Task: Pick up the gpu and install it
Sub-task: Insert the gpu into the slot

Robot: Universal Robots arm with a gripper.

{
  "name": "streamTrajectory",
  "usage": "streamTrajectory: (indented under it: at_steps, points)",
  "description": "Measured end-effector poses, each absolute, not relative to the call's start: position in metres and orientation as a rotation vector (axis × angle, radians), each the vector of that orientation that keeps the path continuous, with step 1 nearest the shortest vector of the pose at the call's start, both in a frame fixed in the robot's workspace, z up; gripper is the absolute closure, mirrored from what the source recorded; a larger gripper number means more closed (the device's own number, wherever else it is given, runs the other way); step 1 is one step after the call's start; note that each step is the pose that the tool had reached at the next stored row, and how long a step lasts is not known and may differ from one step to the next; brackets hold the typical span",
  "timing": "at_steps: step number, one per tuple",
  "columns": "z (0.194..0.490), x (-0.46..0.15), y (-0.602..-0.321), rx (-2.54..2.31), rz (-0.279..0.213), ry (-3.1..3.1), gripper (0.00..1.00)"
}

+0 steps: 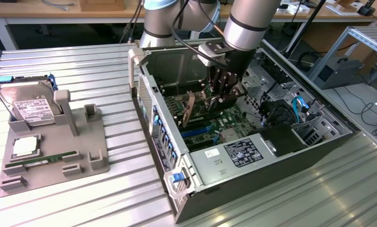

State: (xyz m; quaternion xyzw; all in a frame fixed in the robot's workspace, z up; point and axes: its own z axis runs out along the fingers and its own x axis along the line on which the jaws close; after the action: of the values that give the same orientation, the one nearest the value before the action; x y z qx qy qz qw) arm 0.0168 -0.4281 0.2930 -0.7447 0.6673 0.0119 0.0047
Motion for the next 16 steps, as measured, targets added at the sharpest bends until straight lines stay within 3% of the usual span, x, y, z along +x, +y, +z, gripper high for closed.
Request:
streamTrajectory:
  at_steps: [16]
  points:
    - [0.2876,0.0168,-0.4282,-2.333,0.037,2.090,0.73]
